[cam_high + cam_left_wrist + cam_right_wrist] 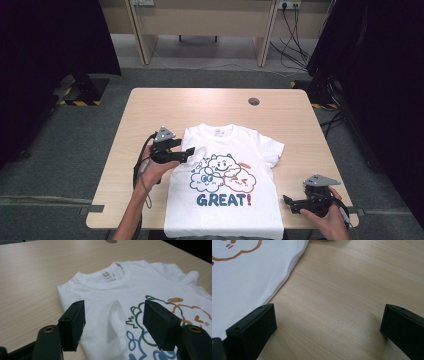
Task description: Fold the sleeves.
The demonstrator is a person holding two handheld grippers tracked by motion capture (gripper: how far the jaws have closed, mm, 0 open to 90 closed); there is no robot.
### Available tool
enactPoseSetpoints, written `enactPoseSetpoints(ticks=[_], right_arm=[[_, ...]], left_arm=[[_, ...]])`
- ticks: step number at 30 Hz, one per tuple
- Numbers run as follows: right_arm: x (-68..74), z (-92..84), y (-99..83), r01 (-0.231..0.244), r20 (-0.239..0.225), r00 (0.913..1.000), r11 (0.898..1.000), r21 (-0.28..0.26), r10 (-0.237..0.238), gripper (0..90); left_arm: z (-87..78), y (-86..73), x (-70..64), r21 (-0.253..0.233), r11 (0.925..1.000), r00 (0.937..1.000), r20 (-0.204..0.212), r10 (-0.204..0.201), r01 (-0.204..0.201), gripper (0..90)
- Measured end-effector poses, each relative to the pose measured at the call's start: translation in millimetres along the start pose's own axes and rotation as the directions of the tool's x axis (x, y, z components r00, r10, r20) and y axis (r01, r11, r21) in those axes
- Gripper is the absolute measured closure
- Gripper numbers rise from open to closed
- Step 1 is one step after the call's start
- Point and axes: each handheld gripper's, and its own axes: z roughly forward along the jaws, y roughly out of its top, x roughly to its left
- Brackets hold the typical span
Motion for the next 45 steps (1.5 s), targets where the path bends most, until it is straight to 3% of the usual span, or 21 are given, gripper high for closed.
enactPoseSetpoints(ticks=[3,7,10,13,17,22,23,25,27,30,31,33,34,35,36,38,40,42,45], right_arm=[[0.3,-0.1,0.2,-0.002,0.0,1.0,1.0,0.002,0.002,0.6],[1.0,0.0,1.1,0.0,0.001,1.0,1.0,0.007,0.0,0.9],[4.1,-0.1,5.2,0.015,-0.019,0.9997,1.0,0.003,-0.015,7.0],[14.1,-2.7,11.5,0.036,-0.046,0.9982,0.998,-0.056,-0.038,5.9],[31.2,-0.2,19.7,0.078,-0.086,0.9926,0.993,-0.087,-0.086,5.7],[45.4,12.2,21.5,0.137,-0.115,0.9833,0.99,-0.039,-0.141,5.8],[46.3,15.0,20.5,0.15,-0.103,0.9832,0.989,-0.016,-0.151,4.3],[43.7,16.8,18.0,0.107,-0.106,0.9885,0.994,-0.013,-0.107,3.4],[42.7,14.7,17.5,0.102,-0.098,0.9901,0.995,0.001,-0.101,3.6],[43.6,14.1,16.5,0.092,-0.089,0.9918,0.996,0.0,-0.091,3.6],[43.8,14.1,16.7,0.091,-0.088,0.992,0.996,0.001,-0.091,3.6],[44.0,14.4,17.6,0.093,-0.088,0.9918,0.996,0.007,-0.092,3.6],[44.1,14.4,17.8,0.092,-0.089,0.9919,0.996,0.008,-0.091,3.6],[44.0,14.4,17.5,0.093,-0.088,0.9918,0.996,0.006,-0.092,3.6],[44.0,14.3,17.0,0.093,-0.087,0.9919,0.996,0.003,-0.092,3.6],[44.2,14.1,16.8,0.09,-0.086,0.9923,0.996,0.003,-0.089,3.5],[44.0,14.3,17.1,0.092,-0.087,0.992,0.996,0.003,-0.092,3.5],[44.1,14.3,16.9,0.091,-0.087,0.9921,0.996,0.002,-0.091,3.5],[44.1,14.3,16.8,0.09,-0.086,0.9922,0.996,0.002,-0.09,3.5]], left_arm=[[1.1,-3.9,1.3,0.013,0.9999,1.0,-0.008,-0.004,0.004,30.9],[0.9,-9.4,0.5,0.036,0.9991,0.9995,-0.02,0.024,-0.023,26.0],[-0.5,-18.0,1.5,0.058,0.998,0.9992,-0.031,0.026,-0.024,21.7],[-2.4,-29.1,4.7,0.075,0.9968,0.9984,-0.048,0.03,-0.026,19.4],[-0.8,-44.0,7.1,0.111,0.9936,0.9981,-0.054,0.03,-0.024,16.1],[-1.4,-56.9,7.0,0.159,0.9857,0.997,-0.045,0.063,-0.055,15.0],[-2.4,-58.5,8.1,0.174,0.9824,0.9955,-0.052,0.079,-0.069,16.2],[-5.2,-62.3,16.2,0.2,0.9748,0.9875,-0.103,0.12,-0.097,18.9],[-9.6,-64.6,26.9,0.192,0.9795,0.9887,-0.123,0.086,-0.061,19.0],[-17.3,-64.8,33.6,0.201,0.9763,0.985,-0.134,0.108,-0.08,19.9],[-19.1,-64.1,33.7,0.206,0.9747,0.9806,-0.154,0.121,-0.087,20.9],[-19.8,-62.4,32.9,0.193,0.978,0.9793,-0.168,0.113,-0.08,20.1],[-20.0,-61.0,33.3,0.19,0.979,0.9761,-0.188,0.11,-0.074,19.6],[-20.2,-59.7,33.9,0.202,0.9759,0.9658,-0.225,0.129,-0.084,19.5],[-20.0,-58.8,33.8,0.206,0.9747,0.9621,-0.236,0.137,-0.088,18.9],[-20.2,-57.3,31.0,0.165,0.984,0.9814,-0.167,0.095,-0.067,17.5],[-18.5,-55.5,26.3,0.134,0.99,0.9904,-0.125,0.059,-0.042,16.2],[-12.9,-52.1,25.9,0.102,0.9948,0.9905,-0.136,0.018,-0.004,14.9],[3.0,-42.5,31.8,0.056,0.9972,0.979,-0.2,-0.037,0.049,14.2]])
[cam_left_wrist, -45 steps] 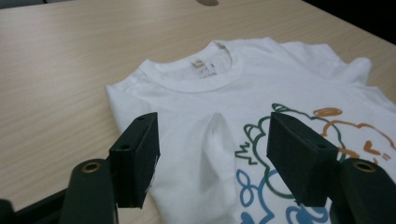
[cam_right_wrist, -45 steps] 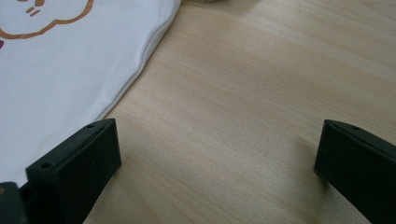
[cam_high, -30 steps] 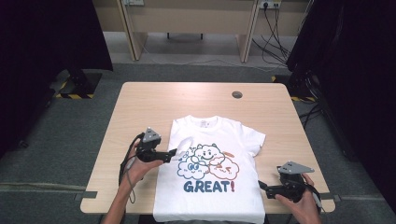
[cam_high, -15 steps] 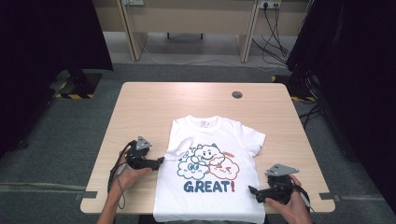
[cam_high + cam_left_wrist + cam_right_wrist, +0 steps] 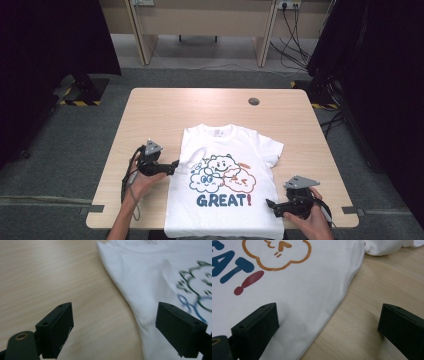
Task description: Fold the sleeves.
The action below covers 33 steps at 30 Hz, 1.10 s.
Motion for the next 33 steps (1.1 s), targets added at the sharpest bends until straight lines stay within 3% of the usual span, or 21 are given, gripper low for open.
enactPoseSetpoints(ticks=[2,4,6,9,10,12,14,15,17,18,19,21,23,25,28,31,33], right_arm=[[0.0,0.0,0.0,0.0,0.0,1.0,1.0,0.0,0.0,3.5],[0.2,-0.1,-0.3,-0.002,0.001,1.0,1.0,-0.002,0.002,3.5],[-0.2,0.1,0.1,0.002,-0.001,1.0,1.0,0.0,-0.002,3.4],[0.2,-0.1,-0.6,-0.002,0.001,1.0,1.0,-0.004,0.002,3.4],[0.3,-0.1,-1.0,-0.002,0.002,1.0,1.0,-0.007,0.002,3.4],[0.2,-0.1,-0.8,-0.001,0.0,1.0,1.0,-0.006,0.001,3.4],[0.0,0.0,-0.4,0.001,-0.002,1.0,1.0,-0.003,-0.001,3.4],[0.0,0.0,-0.4,0.001,-0.001,1.0,1.0,-0.003,-0.001,3.4],[0.3,0.1,-0.6,0.0,0.0,1.0,1.0,-0.005,0.0,3.4],[0.3,0.1,-0.6,0.0,0.0,1.0,1.0,-0.005,0.0,3.4],[0.3,0.0,-0.5,0.0,0.001,1.0,1.0,-0.005,0.0,3.4],[0.3,0.1,-0.6,-0.001,0.001,1.0,1.0,-0.005,0.001,3.4],[0.2,0.1,-0.4,0.0,0.0,1.0,1.0,-0.004,0.0,3.4],[0.2,0.1,-0.5,0.0,0.0,1.0,1.0,-0.005,0.0,3.4],[0.4,0.2,-0.5,-0.001,0.001,1.0,1.0,-0.005,0.001,3.3],[0.5,0.1,-0.7,-0.002,0.002,1.0,1.0,-0.006,0.002,3.3],[0.6,0.1,-0.8,-0.003,0.003,1.0,1.0,-0.006,0.003,3.3]], left_arm=[[12.3,7.4,-1.8,-0.006,0.9999,0.9998,0.015,-0.011,0.011,14.2],[26.0,15.8,-6.8,-0.014,0.9999,0.9997,0.024,0.002,-0.001,14.3],[37.2,21.6,-10.1,0.003,1.0,0.9999,0.01,0.002,-0.002,14.3],[54.9,27.2,-8.5,0.07,0.9969,0.9952,-0.088,0.043,-0.037,15.2],[58.7,27.5,-5.2,0.073,0.997,0.9923,-0.118,0.037,-0.028,15.8],[62.8,29.7,2.6,0.074,0.9955,0.9893,-0.138,-0.048,0.059,12.3],[65.4,31.9,6.4,0.067,0.9935,0.9845,-0.155,-0.081,0.093,10.9],[66.5,33.6,7.1,0.062,0.9934,0.9818,-0.17,-0.085,0.097,10.6],[67.3,36.5,7.9,0.064,0.9959,0.97,-0.238,-0.048,0.065,14.7],[67.5,37.0,9.6,0.064,0.9959,0.9645,-0.26,-0.046,0.064,13.4],[67.4,36.9,11.8,0.062,0.9949,0.9632,-0.262,-0.061,0.079,13.5],[66.0,36.2,13.7,0.057,0.9943,0.9681,-0.24,-0.074,0.09,12.9],[60.4,35.3,9.6,0.046,0.9967,0.9715,-0.231,-0.055,0.067,12.6],[52.1,32.6,1.5,0.037,0.9989,0.9837,-0.179,-0.02,0.027,11.1],[42.8,24.3,-12.7,0.076,0.9969,0.9942,-0.104,0.025,-0.017,8.9],[38.2,14.4,-24.5,0.115,0.9899,0.9938,-0.065,0.09,-0.082,9.2],[39.7,12.2,-23.8,0.101,0.9924,0.9953,-0.06,0.076,-0.07,8.9]])
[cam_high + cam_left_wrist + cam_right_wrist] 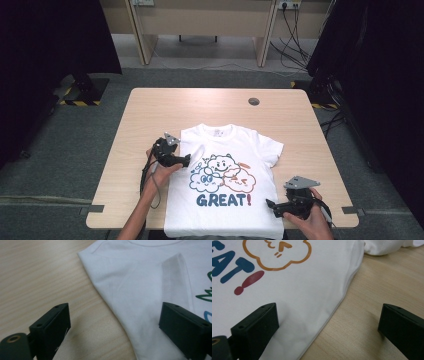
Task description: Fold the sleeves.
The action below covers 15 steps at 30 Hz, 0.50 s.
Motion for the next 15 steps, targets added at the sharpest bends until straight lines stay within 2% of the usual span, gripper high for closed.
enactPoseSetpoints(ticks=[1,3,5,6,9,13,15], right_arm=[[0.0,0.0,0.1,0.0,0.0,1.0,1.0,0.001,0.0,3.3],[0.0,0.0,0.0,0.0,0.0,1.0,1.0,0.0,0.0,3.3],[0.1,0.0,-0.3,-0.001,0.0,1.0,1.0,-0.003,0.001,3.3],[0.1,0.0,-0.3,-0.001,0.0,1.0,1.0,-0.003,0.001,3.3],[0.0,0.0,-0.1,0.0,0.0,1.0,1.0,-0.001,0.0,3.3],[0.4,-0.3,-0.9,-0.002,0.002,1.0,1.0,-0.005,0.002,3.3],[0.3,-0.3,-0.6,-0.001,0.001,1.0,1.0,-0.002,0.001,3.2]], left_arm=[[-0.2,0.4,0.6,0.006,1.0,1.0,0.0,-0.006,0.006,7.9],[-5.2,1.6,-2.4,-0.003,0.9998,0.9996,-0.018,0.021,-0.021,8.7],[-14.7,0.1,-7.6,-0.026,0.9993,0.9995,0.016,0.028,-0.027,8.2],[-19.6,-2.1,-10.4,-0.019,0.999,0.9989,0.02,0.042,-0.041,8.2],[-22.2,-9.5,-10.8,0.018,0.997,0.9971,-0.012,0.075,-0.075,8.3],[-24.2,-16.1,-6.1,-0.026,0.9997,0.9993,0.039,-0.002,0.003,8.8],[-31.0,-19.8,-5.8,-0.047,0.9988,0.9989,0.046,-0.013,0.015,8.3]])
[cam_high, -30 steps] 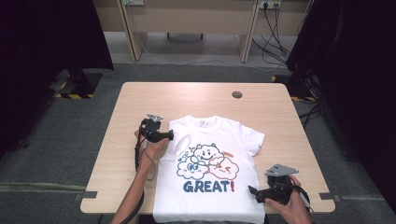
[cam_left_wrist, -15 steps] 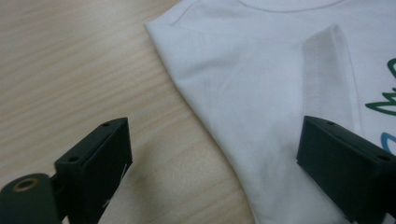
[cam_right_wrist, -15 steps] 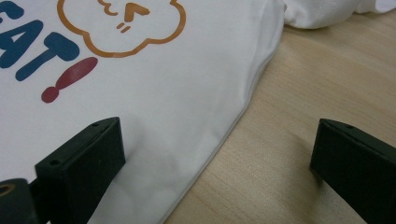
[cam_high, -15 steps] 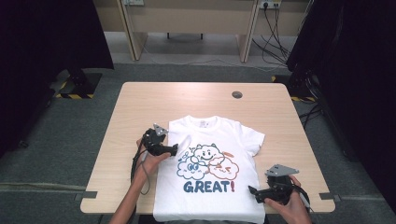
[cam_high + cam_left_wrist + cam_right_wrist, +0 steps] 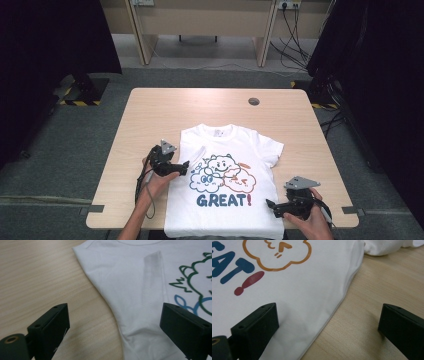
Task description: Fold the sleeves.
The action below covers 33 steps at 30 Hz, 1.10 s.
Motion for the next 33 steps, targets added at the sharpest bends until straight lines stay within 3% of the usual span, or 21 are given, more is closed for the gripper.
enactPoseSetpoints(ticks=[4,6,8,12,17,20,21,23,24,25,26,28,29,30,31,33], right_arm=[[-0.1,0.0,-0.2,0.001,0.0,1.0,1.0,-0.002,-0.001,3.2],[0.0,0.0,-0.2,0.0,0.0,1.0,1.0,-0.002,0.0,3.3],[0.2,-0.1,-0.3,-0.002,0.001,1.0,1.0,-0.002,0.002,3.2],[0.2,-0.2,-0.2,-0.001,0.001,1.0,1.0,0.0,0.001,3.3],[0.4,-0.3,-0.7,-0.003,0.003,1.0,1.0,-0.003,0.003,3.3],[0.6,-0.4,-0.8,-0.004,0.004,1.0,1.0,-0.003,0.004,3.3],[0.6,-0.4,-0.8,-0.004,0.004,1.0,1.0,-0.003,0.004,3.3],[0.5,-0.3,-0.7,-0.003,0.003,1.0,1.0,-0.002,0.003,3.3],[0.5,-0.3,-0.7,-0.003,0.003,1.0,1.0,-0.002,0.003,3.2],[0.5,-0.3,-0.7,-0.003,0.003,1.0,1.0,-0.002,0.003,3.2],[0.5,-0.7,-1.2,-0.003,0.003,1.0,1.0,-0.004,0.003,3.3],[0.3,-0.8,-0.8,-0.002,0.002,1.0,1.0,0.001,0.002,3.3],[0.3,-0.8,-0.8,-0.002,0.002,1.0,1.0,0.001,0.002,3.3],[0.3,-0.8,-0.8,-0.002,0.002,1.0,1.0,0.001,0.002,3.3],[0.1,-1.3,-0.3,0.0,0.0,1.0,1.0,0.009,0.0,3.3],[-0.2,-2.4,1.1,0.001,-0.002,1.0,1.0,0.029,-0.001,3.3]], left_arm=[[-10.1,-8.2,2.7,0.0,1.0,0.9992,-0.039,-0.001,0.001,8.3],[-8.6,-13.7,2.6,0.031,0.9994,0.9988,-0.046,0.016,-0.015,8.3],[-8.5,-17.6,2.9,0.024,0.9997,0.9995,-0.03,0.007,-0.006,8.1],[-16.1,-20.9,3.3,0.052,0.9954,0.9967,0.009,0.081,-0.081,9.1],[-21.1,-24.1,6.2,0.059,0.9963,0.998,-0.004,0.063,-0.062,8.6],[-23.2,-26.2,3.7,0.058,0.9952,0.9969,0.0,0.078,-0.078,8.4],[-25.2,-27.9,6.8,0.055,0.9959,0.9969,-0.031,0.073,-0.071,8.4],[-25.2,-27.9,6.8,0.055,0.9959,0.9969,-0.031,0.073,-0.071,7.9],[-27.9,-30.3,12.2,0.051,0.9961,0.995,-0.065,0.076,-0.072,7.9],[-27.9,-30.3,12.2,0.051,0.9961,0.995,-0.065,0.076,-0.072,7.0],[-29.5,-33.9,18.1,0.047,0.9984,0.9968,-0.072,0.035,-0.032,7.0],[-29.5,-33.9,18.1,0.047,0.9984,0.9968,-0.072,0.035,-0.032,5.8],[-31.4,-36.2,16.8,0.039,0.9987,0.9986,-0.039,0.036,-0.034,5.8],[-31.4,-36.2,16.8,0.039,0.9987,0.9986,-0.039,0.036,-0.034,7.5],[-34.5,-37.2,11.9,-0.001,0.9999,0.9999,-0.001,0.013,-0.013,7.5],[-34.5,-37.2,11.9,-0.001,0.9999,0.9999,-0.001,0.013,-0.013,7.0]])
